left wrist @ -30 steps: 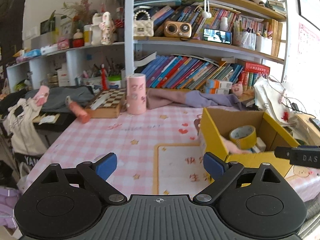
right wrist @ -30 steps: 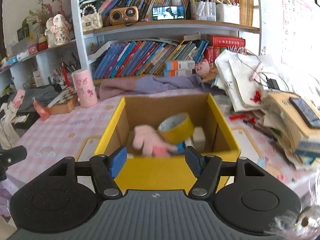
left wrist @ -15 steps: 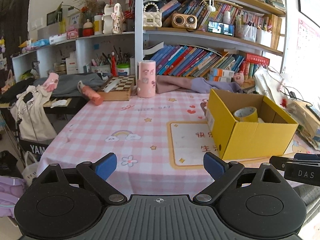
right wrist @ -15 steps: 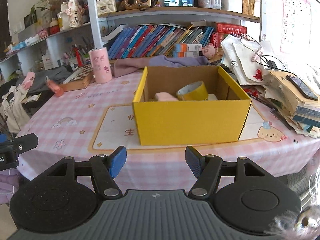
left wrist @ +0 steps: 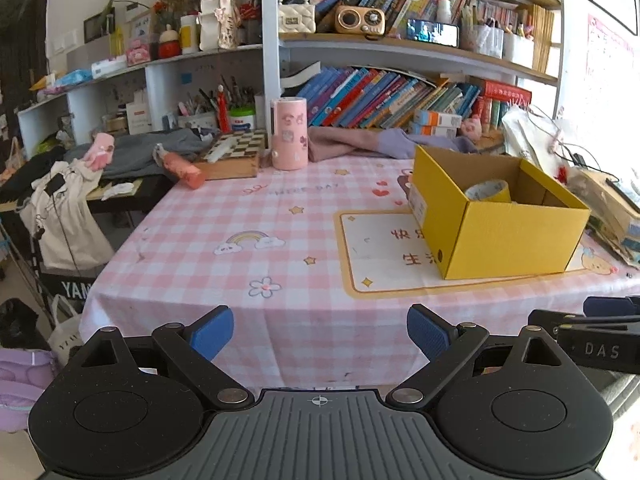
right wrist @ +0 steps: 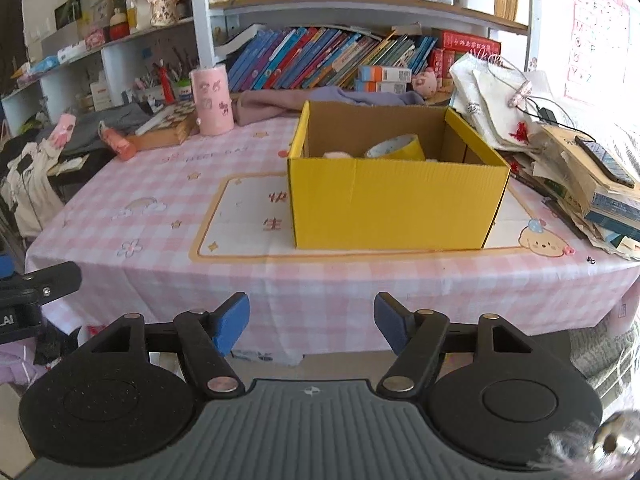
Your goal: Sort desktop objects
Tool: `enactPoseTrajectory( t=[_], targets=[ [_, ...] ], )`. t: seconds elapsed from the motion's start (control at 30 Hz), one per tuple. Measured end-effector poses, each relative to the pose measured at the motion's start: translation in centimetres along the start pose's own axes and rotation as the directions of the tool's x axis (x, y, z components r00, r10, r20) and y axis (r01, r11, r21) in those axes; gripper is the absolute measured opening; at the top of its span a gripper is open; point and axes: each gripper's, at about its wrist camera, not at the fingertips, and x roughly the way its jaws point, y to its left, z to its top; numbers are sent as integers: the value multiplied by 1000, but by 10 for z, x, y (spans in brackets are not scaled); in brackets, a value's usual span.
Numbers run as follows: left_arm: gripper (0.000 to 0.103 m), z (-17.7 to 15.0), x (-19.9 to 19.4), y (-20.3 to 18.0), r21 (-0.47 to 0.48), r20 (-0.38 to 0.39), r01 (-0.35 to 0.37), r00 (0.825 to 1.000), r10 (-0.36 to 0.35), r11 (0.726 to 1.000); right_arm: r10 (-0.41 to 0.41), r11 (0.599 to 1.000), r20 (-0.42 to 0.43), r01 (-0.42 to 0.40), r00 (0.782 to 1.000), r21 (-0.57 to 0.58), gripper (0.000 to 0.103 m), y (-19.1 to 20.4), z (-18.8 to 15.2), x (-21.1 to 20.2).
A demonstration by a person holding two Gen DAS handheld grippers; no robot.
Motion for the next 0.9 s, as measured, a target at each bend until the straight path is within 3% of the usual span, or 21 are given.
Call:
enactPoseTrajectory(
  t=[0.1,0.5,0.9],
  targets=[
    [102,-1,0,2,-10,-5,-9,1000,9,1000,9,1000,-14,-9,1000,-19,67,4,-3,0],
    [103,-4,3,9,-45,-34,-55,998,53,998,43,997,-56,-47,997,-56,70,12,-3,6],
    [103,-5,6,12,-50,-49,-39,998,37,998,44,996,-61,-49,997,-77,71,18,-2,7]
  ],
)
